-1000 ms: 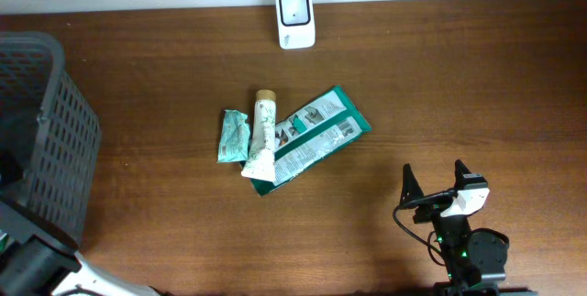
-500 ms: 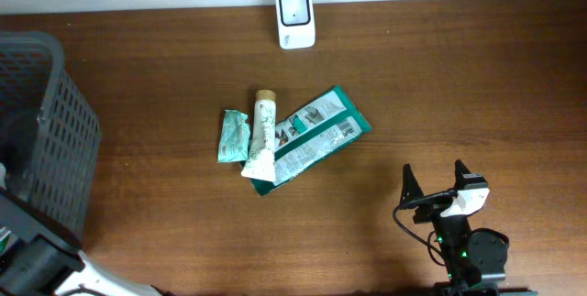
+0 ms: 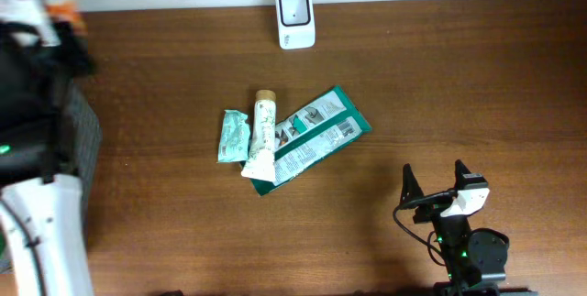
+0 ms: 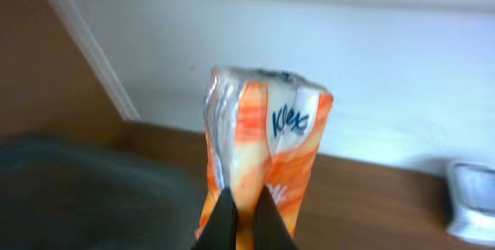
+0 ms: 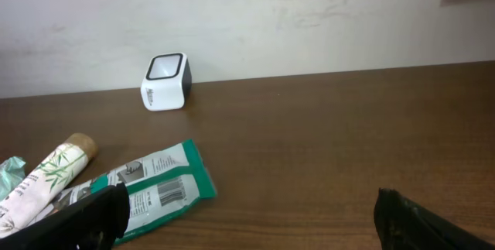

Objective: Scan the item barcode
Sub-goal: 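Carry the orange pack right of the green packet and release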

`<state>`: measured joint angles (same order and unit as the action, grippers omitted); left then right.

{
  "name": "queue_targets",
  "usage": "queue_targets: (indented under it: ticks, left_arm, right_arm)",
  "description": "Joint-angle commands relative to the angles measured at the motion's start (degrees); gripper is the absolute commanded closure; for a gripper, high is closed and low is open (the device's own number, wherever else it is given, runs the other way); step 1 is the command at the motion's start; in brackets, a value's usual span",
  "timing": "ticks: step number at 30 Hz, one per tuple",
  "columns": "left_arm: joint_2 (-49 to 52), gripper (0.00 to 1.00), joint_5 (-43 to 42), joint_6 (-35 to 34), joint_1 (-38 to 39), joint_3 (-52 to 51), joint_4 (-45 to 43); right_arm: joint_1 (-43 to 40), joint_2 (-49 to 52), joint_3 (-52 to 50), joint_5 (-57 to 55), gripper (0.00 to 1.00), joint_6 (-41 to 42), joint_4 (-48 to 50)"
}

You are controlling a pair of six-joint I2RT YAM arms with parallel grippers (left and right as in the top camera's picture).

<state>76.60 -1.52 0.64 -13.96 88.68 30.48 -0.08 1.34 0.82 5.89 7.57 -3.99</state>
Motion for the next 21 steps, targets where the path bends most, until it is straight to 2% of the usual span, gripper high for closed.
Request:
queue_targets:
  ticks: [1, 2, 6, 9, 11, 15, 18, 21]
  left_arm:
    - [5.07, 1.00, -3.67, -4.57, 12.41, 0.07, 4.39]
    - [6.97, 1.00, -3.65, -5.53, 15.87, 0.07, 5.51]
    - [17.20, 1.00, -3.65, -17.84, 28.61, 0.07, 7.74]
    - [24.33, 1.00, -3.65, -28.24, 34.91, 0.07, 6.64]
    - [28.59, 1.00, -3.69, -31.98, 38.60, 0.07, 6.16]
    - [33.40, 1.00, -3.67, -33.00, 45.13, 0.07, 5.27]
    - [36.28, 1.00, -4.04, -32.96, 49.40, 0.07, 1.14]
    - [39.76, 1.00, -13.33, -31.28, 52.72, 0.07, -4.07]
  right_arm:
    - [-0.33, -0.24, -0.50, -0.09, 0.02, 0.37, -0.02]
    - [-0.33, -0.24, -0.50, -0.09, 0.02, 0.35, -0.02]
    - [-0.33, -0.24, -0.50, -0.09, 0.02, 0.35, -0.02]
    - [-0.33, -0.24, -0.50, -0.09, 0.02, 0.35, -0.02]
    - [-0.33, -0.24, -0.50, -0.09, 0.02, 0.35, -0.02]
    - [-0.33, -0.24, -0.50, -0.09, 0.02, 0.35, -0.02]
    - [-0.33, -0.24, -0.50, -0.09, 0.02, 0.35, -0.02]
    - [-0.33, -0.24, -0.50, -0.09, 0.02, 0.35, -0.02]
